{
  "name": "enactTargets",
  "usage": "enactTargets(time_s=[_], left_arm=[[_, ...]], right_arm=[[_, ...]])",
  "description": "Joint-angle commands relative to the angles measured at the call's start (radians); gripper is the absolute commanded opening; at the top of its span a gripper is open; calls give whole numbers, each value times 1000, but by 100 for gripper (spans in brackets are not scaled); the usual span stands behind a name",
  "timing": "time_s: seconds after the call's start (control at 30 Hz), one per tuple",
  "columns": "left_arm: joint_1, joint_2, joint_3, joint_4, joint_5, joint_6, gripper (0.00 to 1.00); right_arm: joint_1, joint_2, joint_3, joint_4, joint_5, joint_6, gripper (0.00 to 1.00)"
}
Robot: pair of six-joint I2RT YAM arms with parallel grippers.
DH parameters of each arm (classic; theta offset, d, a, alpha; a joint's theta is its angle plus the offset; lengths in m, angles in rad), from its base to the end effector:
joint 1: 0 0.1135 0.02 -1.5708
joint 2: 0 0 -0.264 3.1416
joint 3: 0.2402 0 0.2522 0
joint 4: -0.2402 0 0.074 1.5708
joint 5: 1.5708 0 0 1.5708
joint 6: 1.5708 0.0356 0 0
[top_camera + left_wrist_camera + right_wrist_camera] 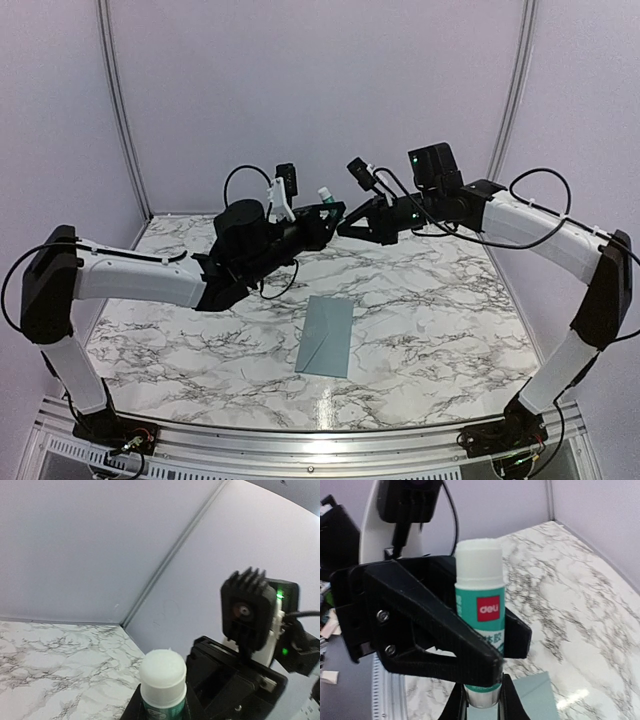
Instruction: Place the letter into the envelope and seal it
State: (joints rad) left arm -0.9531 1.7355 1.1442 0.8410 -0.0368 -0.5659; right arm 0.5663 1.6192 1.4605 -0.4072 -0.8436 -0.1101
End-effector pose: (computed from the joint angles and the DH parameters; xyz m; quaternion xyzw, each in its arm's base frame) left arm 0.2364 -0.3304 0.3143 0.1038 0.6048 -0.5354 0.5803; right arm 0.2951 0.2191 0.3454 -0.4513 0.6889 0.4489 0.3469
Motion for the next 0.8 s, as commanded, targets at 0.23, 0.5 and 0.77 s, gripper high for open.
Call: enactTargets(time_s=[0.23,0.5,0.77], left_arm=[[-68,87,99,-42,-386,13,0],[46,-88,-51,-30,86,146,0],[103,-103,-33,12,519,129,0]], right_arm=[[-27,-51,-49,47,329,-11,26],[-121,-62,-67,-67,-65,-137,50],[-109,14,-10,-99,-404,-143,53]])
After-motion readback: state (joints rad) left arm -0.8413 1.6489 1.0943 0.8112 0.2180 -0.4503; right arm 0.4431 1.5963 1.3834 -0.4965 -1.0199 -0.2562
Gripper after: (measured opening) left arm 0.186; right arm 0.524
